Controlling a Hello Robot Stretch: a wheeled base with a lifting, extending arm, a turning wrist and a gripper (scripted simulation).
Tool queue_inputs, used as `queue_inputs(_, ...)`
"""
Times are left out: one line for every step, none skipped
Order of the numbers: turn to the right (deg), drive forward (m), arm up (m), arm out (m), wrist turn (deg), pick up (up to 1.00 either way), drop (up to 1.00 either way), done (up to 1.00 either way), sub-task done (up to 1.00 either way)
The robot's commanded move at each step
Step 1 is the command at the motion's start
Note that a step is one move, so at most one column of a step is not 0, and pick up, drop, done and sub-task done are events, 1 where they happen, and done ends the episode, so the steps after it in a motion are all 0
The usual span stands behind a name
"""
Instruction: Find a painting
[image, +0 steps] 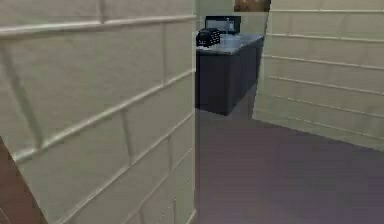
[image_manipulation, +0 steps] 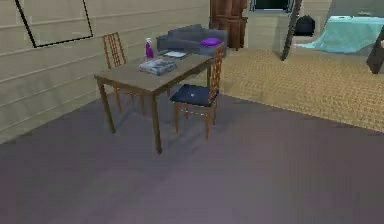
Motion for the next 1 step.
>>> queue_inputs(45.0, 0.0, 0.0, 0.0, 0.0, 0.0, 0.0, 0.0, 0.0)
